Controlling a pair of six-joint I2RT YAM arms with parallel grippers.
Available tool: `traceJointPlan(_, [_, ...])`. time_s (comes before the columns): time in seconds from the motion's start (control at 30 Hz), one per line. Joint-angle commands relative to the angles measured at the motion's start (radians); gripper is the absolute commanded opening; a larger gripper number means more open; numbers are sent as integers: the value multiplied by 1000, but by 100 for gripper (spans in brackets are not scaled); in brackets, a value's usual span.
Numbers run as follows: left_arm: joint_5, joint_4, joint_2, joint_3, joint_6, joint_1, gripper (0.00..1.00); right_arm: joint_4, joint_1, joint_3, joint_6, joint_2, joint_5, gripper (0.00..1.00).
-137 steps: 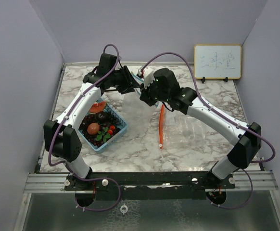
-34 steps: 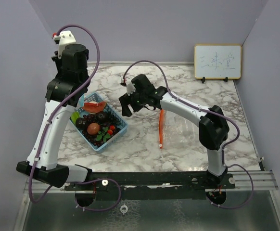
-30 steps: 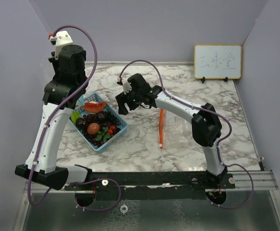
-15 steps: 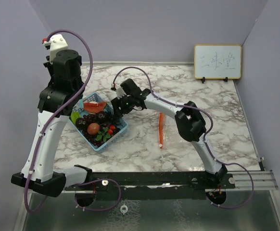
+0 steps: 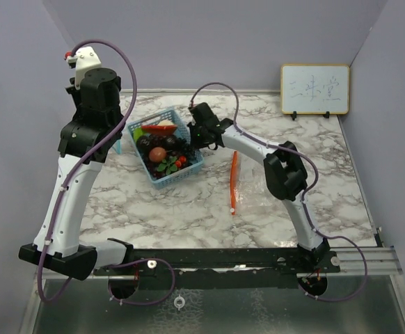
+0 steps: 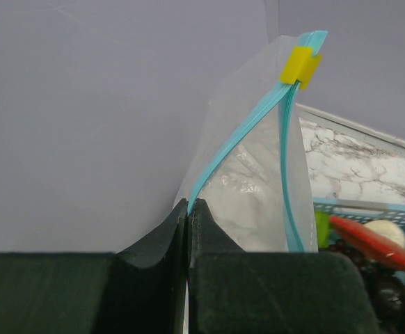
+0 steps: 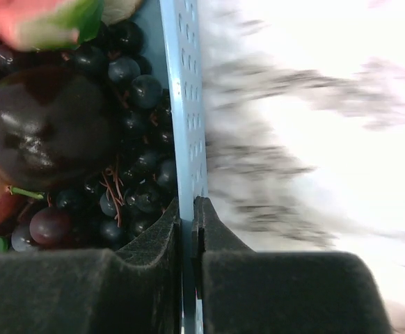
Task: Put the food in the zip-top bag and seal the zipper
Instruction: Move the bin to the center of the board.
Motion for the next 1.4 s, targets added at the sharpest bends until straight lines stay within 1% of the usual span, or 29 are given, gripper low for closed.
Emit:
traceJointPlan(0.0, [22,10,9,40,-26,0,0,-46,-143,-32,110,-61,242,2])
traceJointPlan(0.13, [55,-5,21,24,-60,0,0,-57,-194,-81,95,-86,272,2])
traceJointPlan(0.33, [135,-14,50,-19,-120,1,0,-25,-265,-244,58,-168,298,2])
traceJointPlan(0.43, [230,10,64,-61,-166,1,0,-2,-281,-306,18,-209,284,2])
traceJointPlan(0.6, [391,55,100,-136,-243,1,0,-32,-281,-353,-14,-261,309,2])
traceJointPlan(0.63, [419,67,105,-158,-254,1,0,-30,-281,-360,-26,-272,312,6])
traceJointPlan(0.67, [442,81,109,-182,-264,1,0,-23,-281,-366,-43,-289,309,13])
traceJointPlan(0.73, [498,114,113,-231,-277,1,0,0,-281,-373,-67,-320,290,35])
traceJointPlan(0.77, [526,129,113,-253,-282,1,0,14,-281,-371,-78,-335,275,42])
traceJointPlan(0.8, [556,150,111,-272,-291,0,0,23,-281,-364,-87,-350,257,47])
traceJointPlan(0.93, [676,212,117,-313,-330,1,0,32,-281,-289,-100,-373,183,55])
traceJointPlan(1.03, [767,250,127,-343,-369,0,0,26,-281,-204,-101,-352,91,58])
traceJointPlan(1.2, [853,312,149,-412,-406,0,0,37,-275,-39,-95,-232,-103,62])
traceJointPlan(1.37, [907,343,187,-427,-421,1,0,69,-241,134,-111,-96,-219,65])
